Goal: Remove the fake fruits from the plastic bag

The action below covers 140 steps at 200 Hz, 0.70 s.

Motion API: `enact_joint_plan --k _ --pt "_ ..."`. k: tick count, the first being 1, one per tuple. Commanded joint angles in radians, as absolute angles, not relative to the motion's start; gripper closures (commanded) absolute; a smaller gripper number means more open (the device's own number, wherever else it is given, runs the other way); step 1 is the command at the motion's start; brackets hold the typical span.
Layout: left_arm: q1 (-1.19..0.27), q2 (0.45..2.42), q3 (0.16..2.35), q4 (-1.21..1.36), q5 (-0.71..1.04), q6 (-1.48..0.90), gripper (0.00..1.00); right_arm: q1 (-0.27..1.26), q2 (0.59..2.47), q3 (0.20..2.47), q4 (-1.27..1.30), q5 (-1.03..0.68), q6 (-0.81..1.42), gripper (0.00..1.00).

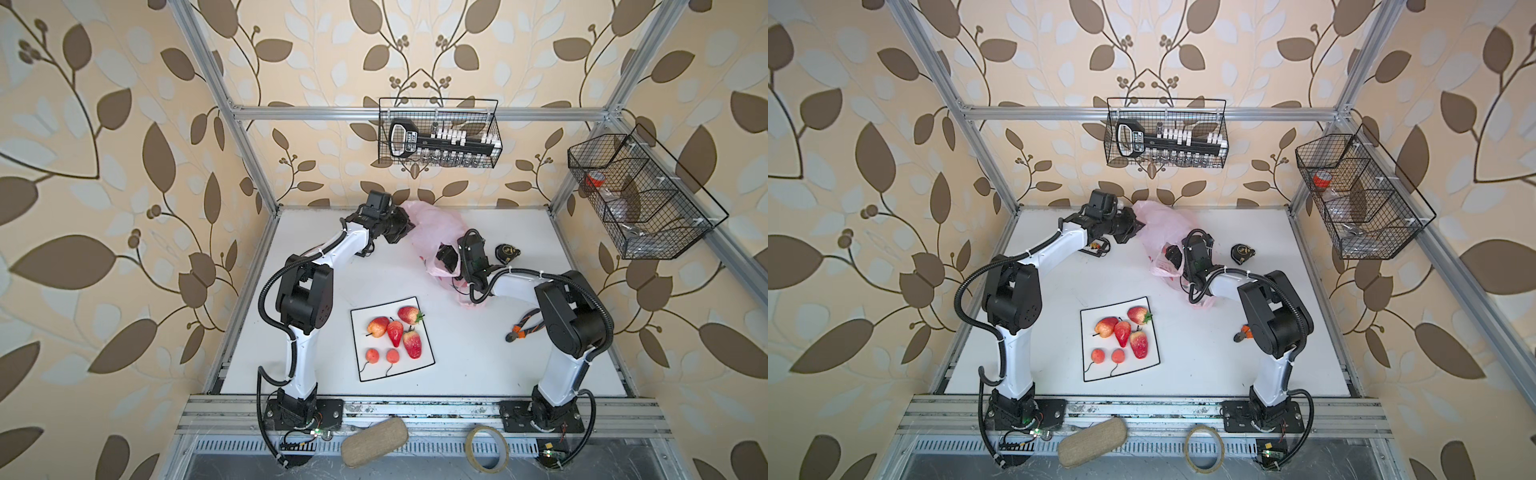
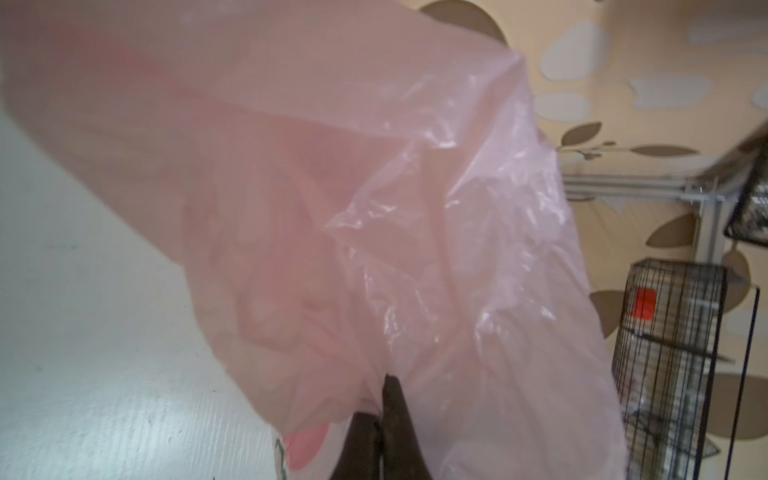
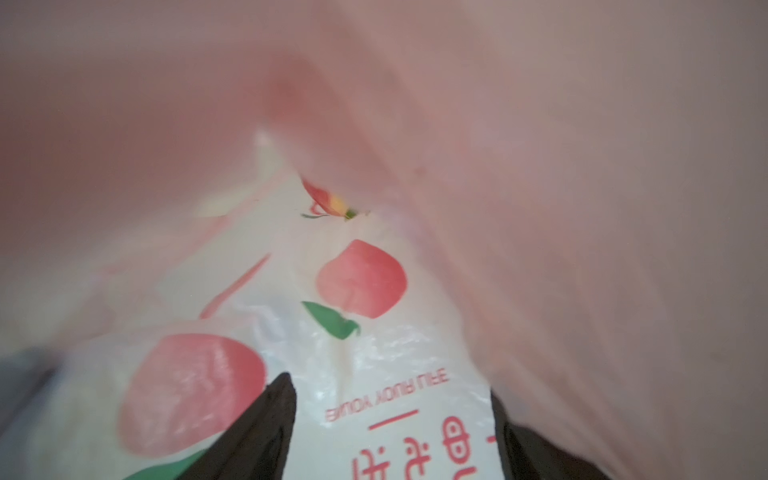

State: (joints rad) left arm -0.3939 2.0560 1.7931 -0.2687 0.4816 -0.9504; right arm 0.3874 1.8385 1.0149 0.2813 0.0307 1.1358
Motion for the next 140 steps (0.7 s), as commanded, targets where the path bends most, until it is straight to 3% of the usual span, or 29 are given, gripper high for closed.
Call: enact_joint_plan --k 1,93,140 --pt "-0.436 2.008 1.875 -0.409 0.496 -0.746 1.00 0.368 1.781 0.982 0.308 0.059 1.131 0.25" --pt "-0.454 1.957 1.811 -0.420 0.528 -0.652 1.00 0.332 1.764 0.939 0.222 0.124 1.152 0.22" --pt "-0.437 1.968 1.811 -0.433 0.527 -0.662 1.00 0.327 1.782 1.020 0.047 0.223 1.133 0.19"
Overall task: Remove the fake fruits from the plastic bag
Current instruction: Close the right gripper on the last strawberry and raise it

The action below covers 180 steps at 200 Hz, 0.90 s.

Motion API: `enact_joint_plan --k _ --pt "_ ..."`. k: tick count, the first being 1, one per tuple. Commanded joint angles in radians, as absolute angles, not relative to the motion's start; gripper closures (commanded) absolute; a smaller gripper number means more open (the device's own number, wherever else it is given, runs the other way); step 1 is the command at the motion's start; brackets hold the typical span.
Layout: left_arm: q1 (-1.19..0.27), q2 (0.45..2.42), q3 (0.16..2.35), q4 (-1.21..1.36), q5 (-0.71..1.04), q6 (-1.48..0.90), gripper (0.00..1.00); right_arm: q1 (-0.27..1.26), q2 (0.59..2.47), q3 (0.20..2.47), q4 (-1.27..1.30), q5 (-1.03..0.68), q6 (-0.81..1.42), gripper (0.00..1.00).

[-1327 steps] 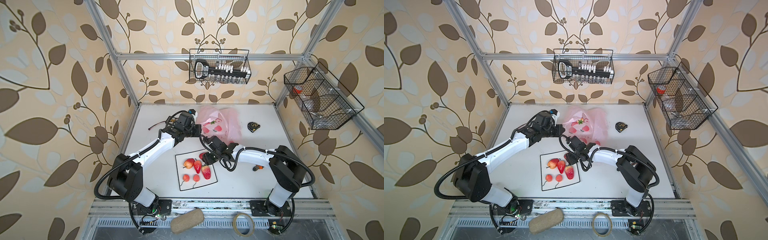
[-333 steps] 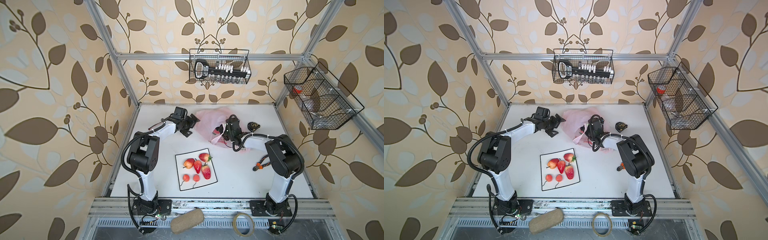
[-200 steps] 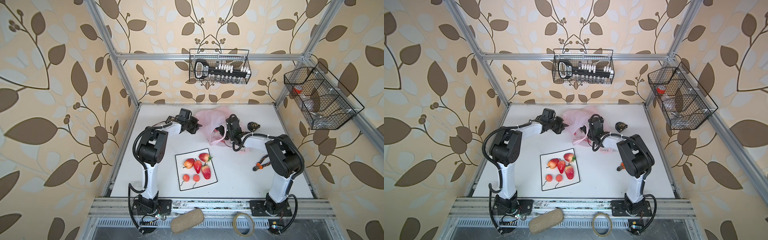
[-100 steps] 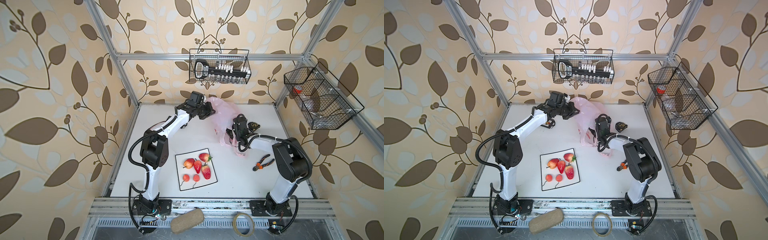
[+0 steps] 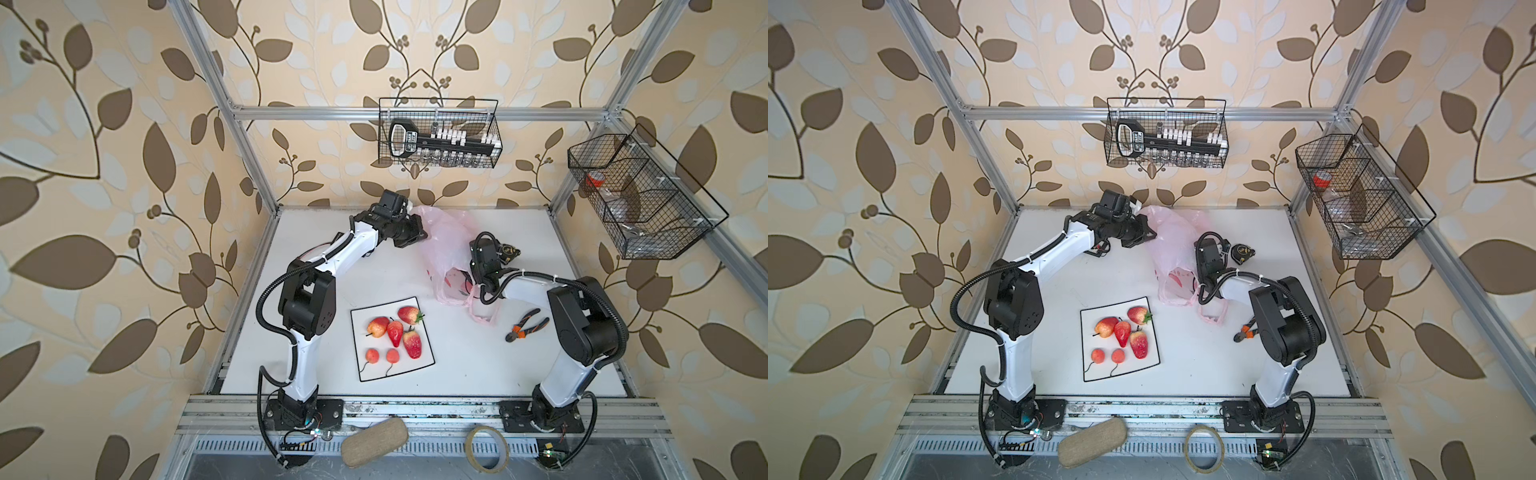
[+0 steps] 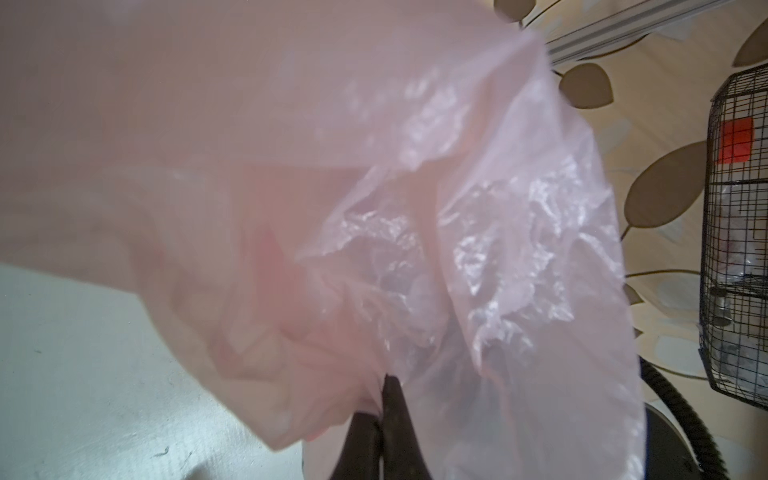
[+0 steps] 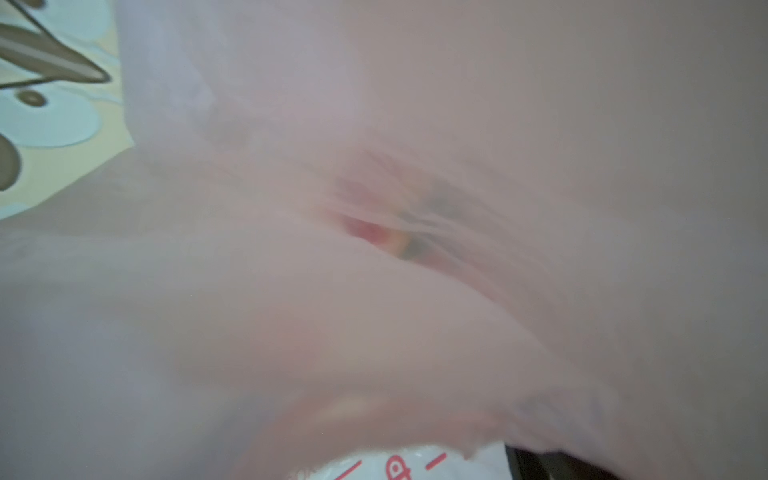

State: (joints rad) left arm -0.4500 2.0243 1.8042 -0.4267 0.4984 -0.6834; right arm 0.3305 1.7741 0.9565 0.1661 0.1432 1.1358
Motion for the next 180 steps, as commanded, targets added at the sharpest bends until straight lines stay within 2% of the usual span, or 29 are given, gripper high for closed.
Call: enact_joint_plan --k 1,122,180 --pt "-0.436 1.969 1.810 -0.433 0.528 -0.662 1.00 0.327 1.783 1.021 0.043 0.223 1.133 0.19" --pt "-0.485 1.978 1.806 -0.450 0.716 -0.571 1.00 0.316 1.939 1.209 -0.019 0.223 0.988 0.16" --pt "-0.489 2.000 1.788 -0.457 0.765 -0.554 1.00 0.334 2.066 1.349 -0.128 0.224 0.844 0.24"
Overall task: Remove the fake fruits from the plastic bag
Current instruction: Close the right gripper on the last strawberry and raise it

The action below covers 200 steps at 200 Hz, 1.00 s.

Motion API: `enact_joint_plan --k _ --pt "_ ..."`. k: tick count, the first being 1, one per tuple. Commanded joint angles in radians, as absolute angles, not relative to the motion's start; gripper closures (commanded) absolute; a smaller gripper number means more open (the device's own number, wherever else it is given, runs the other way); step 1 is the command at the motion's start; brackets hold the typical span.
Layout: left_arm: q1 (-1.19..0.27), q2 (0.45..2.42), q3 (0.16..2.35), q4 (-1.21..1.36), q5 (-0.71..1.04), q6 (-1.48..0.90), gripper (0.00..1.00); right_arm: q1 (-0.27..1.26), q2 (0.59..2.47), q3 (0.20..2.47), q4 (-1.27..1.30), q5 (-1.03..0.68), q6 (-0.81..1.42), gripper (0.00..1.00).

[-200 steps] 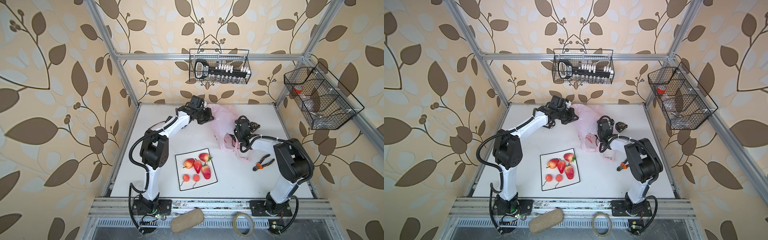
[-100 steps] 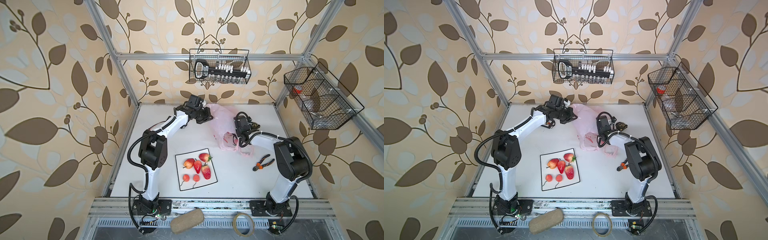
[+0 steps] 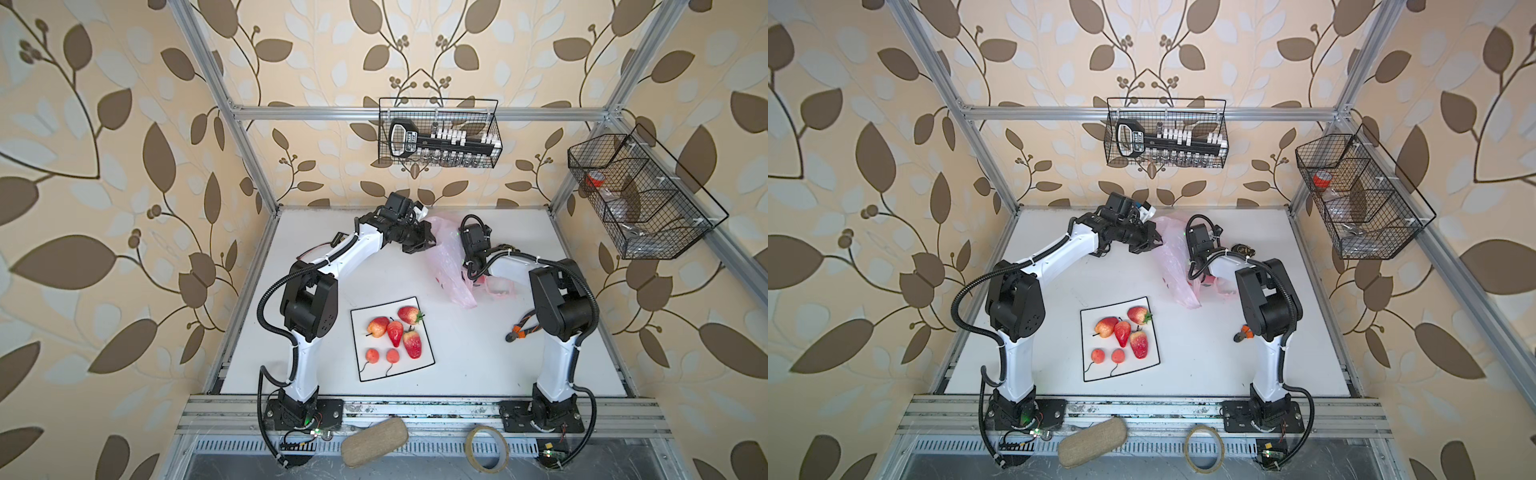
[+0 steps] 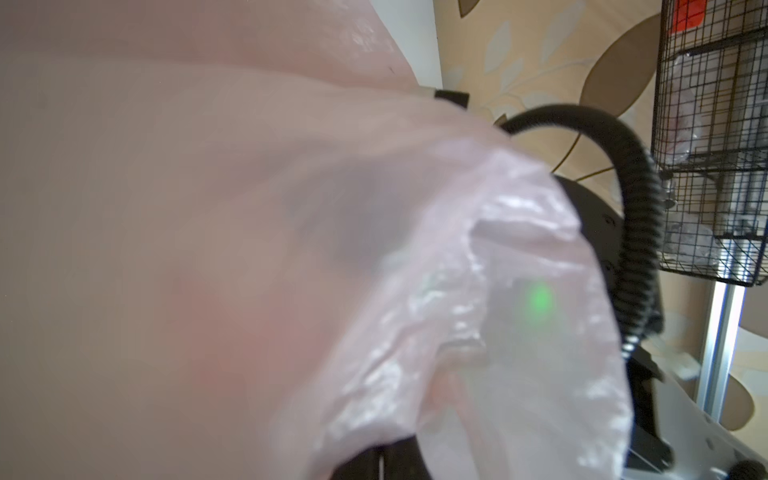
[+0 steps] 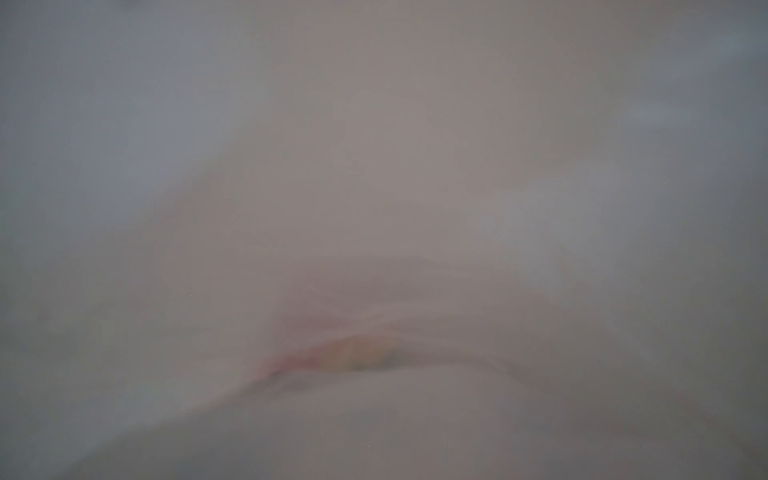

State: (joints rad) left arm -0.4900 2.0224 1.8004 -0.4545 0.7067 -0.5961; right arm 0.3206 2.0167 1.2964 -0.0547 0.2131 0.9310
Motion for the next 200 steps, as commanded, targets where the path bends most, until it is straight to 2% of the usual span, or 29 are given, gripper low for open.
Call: enact_joint_plan --k 1,52,98,150,200 --pt "-0.489 2.000 1.788 -0.456 0.766 -0.554 1.00 0.334 2.067 1.351 -0.129 0.223 0.842 0.24" --pt "-0.489 1.997 1.747 -0.438 0.790 -0.555 1.00 0.357 2.217 1.549 -0.275 0.195 0.759 0.32" --pt "-0.479 1.986 1.733 -0.446 0.769 -0.544 1.00 0.362 2.269 1.597 -0.370 0.228 0.738 0.42" --pt "-0.418 1.991 1.719 -0.396 0.683 -0.615 1.00 0.357 2.196 1.575 -0.375 0.260 0.697 0.59" --pt "-0.359 2.026 1.720 -0.350 0.657 -0.691 1.00 0.332 2.088 1.492 -0.348 0.198 0.685 0.64"
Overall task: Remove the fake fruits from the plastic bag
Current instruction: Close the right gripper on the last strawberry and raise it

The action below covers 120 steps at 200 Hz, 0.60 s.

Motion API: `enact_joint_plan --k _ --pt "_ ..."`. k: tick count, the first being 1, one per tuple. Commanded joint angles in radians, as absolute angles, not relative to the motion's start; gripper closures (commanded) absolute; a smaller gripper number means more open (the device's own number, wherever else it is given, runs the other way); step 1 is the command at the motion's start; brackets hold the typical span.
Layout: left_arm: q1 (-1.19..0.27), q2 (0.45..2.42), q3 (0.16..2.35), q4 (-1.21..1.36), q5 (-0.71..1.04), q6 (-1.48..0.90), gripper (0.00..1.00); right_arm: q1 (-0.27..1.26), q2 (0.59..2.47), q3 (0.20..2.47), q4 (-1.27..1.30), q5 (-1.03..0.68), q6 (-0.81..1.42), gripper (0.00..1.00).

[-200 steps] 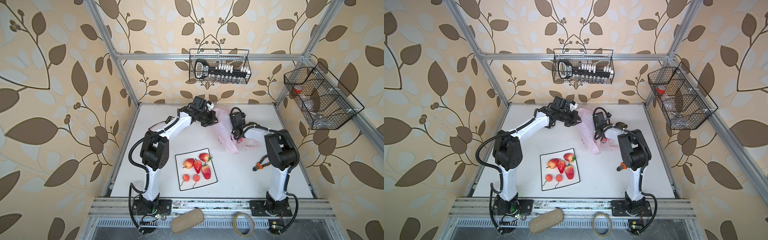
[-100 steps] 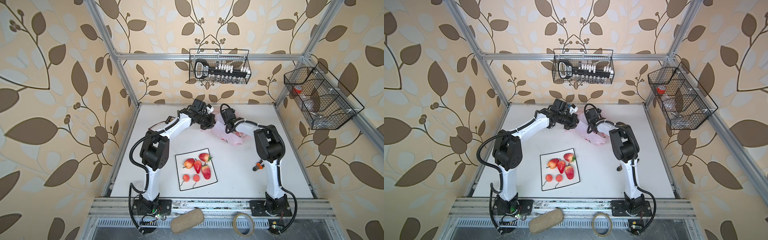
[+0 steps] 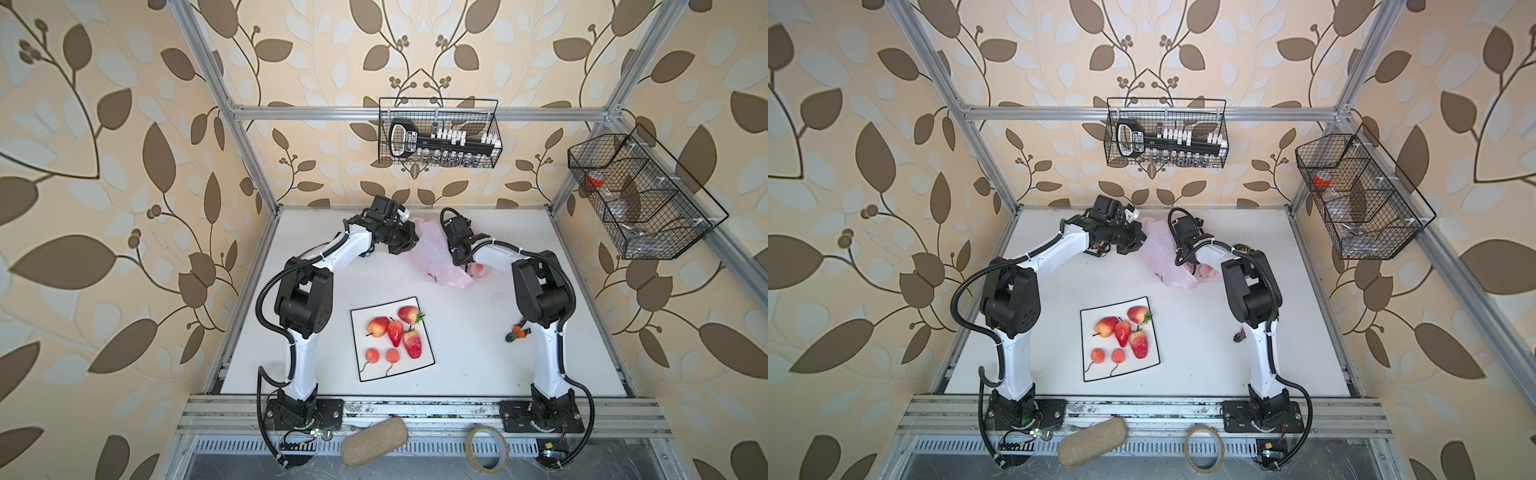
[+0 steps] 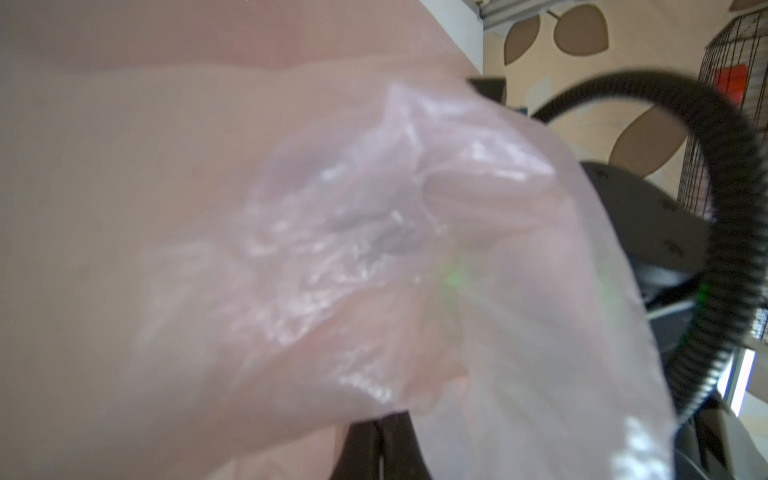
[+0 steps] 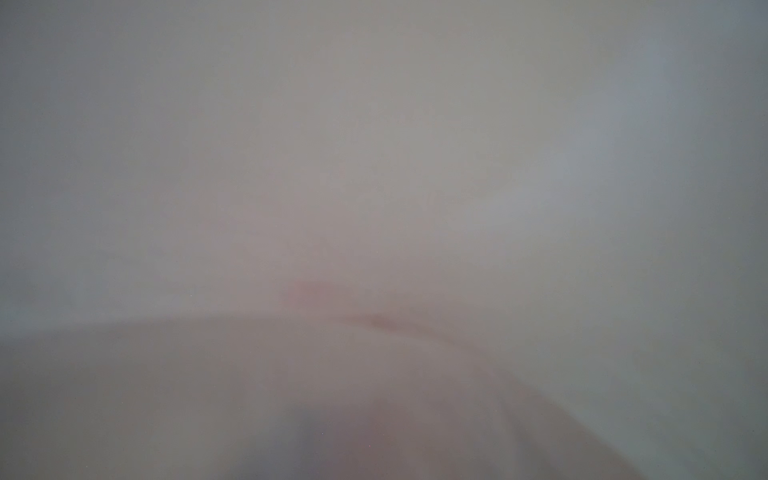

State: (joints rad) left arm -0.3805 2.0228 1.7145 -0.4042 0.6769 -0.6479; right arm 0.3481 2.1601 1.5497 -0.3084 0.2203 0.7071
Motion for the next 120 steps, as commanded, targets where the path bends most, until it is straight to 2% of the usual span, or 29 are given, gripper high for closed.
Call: enact_joint_plan --k 1,120 --pt "-0.358 2.026 1.721 -0.349 0.657 -0.691 1.00 0.332 2.086 1.489 -0.347 0.197 0.686 0.64" --pt "-0.316 2.163 1.829 -0.375 0.585 -0.696 1.00 0.292 1.791 1.227 -0.247 0.002 0.678 0.66"
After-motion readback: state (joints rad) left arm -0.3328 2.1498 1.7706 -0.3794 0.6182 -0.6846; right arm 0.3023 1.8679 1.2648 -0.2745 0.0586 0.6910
